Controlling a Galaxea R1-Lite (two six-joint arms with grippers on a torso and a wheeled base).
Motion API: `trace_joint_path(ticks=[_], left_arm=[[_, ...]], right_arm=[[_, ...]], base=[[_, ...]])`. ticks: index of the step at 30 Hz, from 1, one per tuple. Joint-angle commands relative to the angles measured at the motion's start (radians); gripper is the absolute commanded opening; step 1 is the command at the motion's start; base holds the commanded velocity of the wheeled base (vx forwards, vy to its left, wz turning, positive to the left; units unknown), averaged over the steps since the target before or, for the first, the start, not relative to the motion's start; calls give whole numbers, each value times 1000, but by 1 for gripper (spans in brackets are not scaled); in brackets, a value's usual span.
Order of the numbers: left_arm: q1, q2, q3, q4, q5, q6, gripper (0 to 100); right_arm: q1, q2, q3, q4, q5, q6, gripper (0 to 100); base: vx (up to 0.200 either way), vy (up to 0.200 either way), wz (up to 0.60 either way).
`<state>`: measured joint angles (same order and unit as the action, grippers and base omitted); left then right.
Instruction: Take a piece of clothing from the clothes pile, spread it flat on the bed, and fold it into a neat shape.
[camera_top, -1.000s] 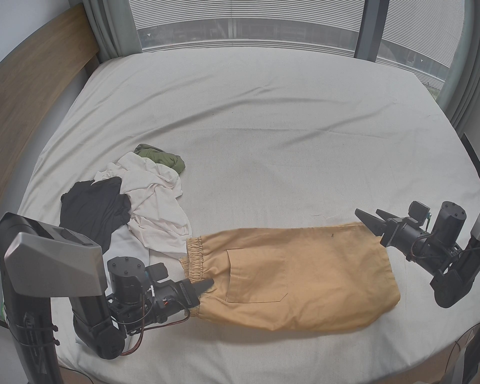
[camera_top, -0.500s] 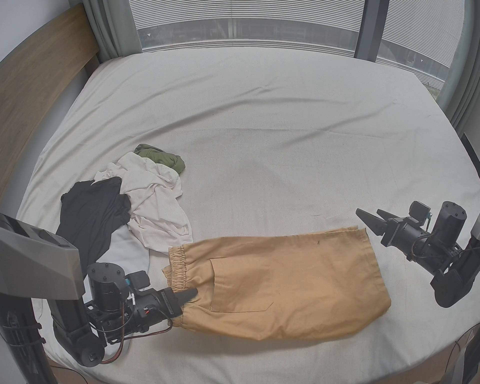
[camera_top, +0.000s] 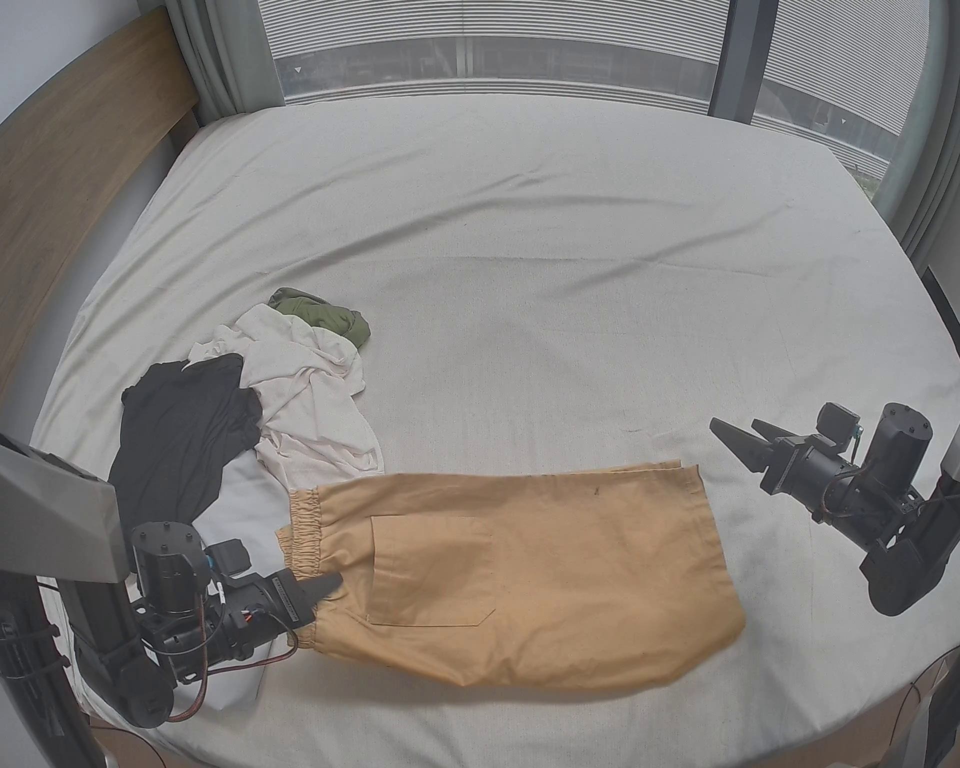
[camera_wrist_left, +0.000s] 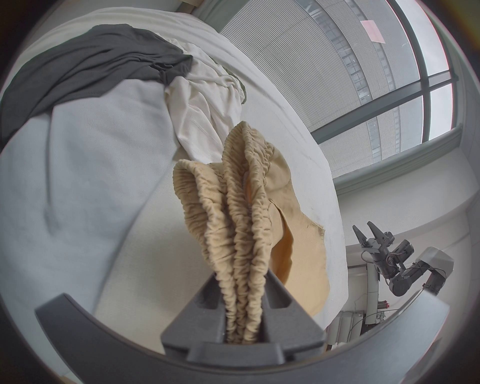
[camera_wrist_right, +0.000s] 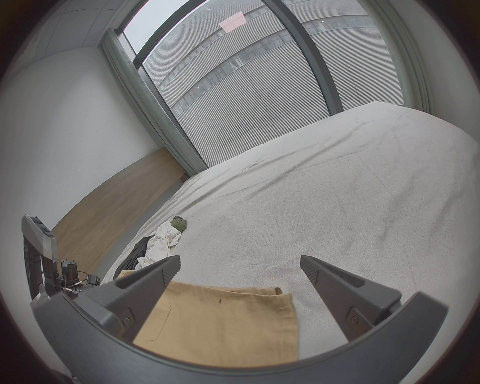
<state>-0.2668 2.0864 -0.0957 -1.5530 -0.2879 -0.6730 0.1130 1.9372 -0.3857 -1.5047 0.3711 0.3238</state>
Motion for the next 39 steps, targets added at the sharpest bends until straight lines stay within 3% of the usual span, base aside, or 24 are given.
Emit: trace_joint_path(ticks=[1, 13, 21, 39], left_arm=[[47, -48, 30, -2, -28, 1, 0], [186, -108, 88, -1, -128, 4, 0], [186, -117, 83, -2, -136, 3, 0], [-91, -123, -71, 2, -146, 0, 0]], right_arm=[[2, 6, -1, 0, 0, 0, 100], [4, 6, -1, 0, 0, 1, 100], [5, 8, -1, 0, 0, 0, 100], [4, 23, 1, -5, -1, 3, 100]], base=[[0, 0, 0], [0, 0, 0], [0, 0, 0], [0, 0, 0]])
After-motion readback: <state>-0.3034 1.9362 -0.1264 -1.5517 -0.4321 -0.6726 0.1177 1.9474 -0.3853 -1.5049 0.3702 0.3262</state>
